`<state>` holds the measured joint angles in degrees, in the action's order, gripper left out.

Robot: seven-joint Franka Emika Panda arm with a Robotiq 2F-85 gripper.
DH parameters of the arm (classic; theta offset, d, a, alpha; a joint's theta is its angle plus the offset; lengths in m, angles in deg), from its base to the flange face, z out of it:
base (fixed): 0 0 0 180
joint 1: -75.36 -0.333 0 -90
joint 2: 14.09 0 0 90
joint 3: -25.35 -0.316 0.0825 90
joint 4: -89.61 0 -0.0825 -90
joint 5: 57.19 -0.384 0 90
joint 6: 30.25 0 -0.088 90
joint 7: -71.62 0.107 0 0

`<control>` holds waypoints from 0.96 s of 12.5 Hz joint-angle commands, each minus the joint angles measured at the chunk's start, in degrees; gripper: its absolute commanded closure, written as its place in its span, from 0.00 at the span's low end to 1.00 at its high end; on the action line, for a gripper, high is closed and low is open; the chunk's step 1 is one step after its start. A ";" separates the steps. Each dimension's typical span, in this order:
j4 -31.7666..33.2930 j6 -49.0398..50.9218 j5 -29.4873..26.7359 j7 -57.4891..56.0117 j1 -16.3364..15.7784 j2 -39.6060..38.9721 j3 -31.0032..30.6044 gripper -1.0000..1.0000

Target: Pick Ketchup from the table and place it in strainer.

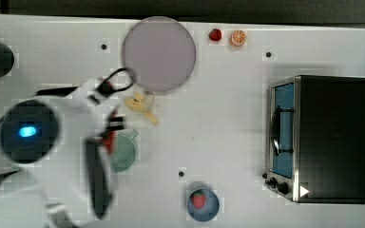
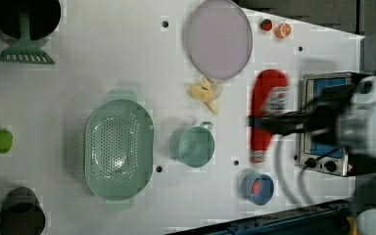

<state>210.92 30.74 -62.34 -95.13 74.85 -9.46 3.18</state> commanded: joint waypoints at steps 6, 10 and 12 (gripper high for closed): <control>1.12 -24.74 -0.43 27.56 -5.18 -20.09 -12.19 0.37; 0.24 -34.05 -0.16 28.11 -6.98 -31.08 -12.27 0.12; -1.17 -35.52 -0.14 28.32 -7.29 -32.40 -12.54 0.00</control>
<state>212.37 -2.47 -62.38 -70.09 67.94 -44.78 -9.42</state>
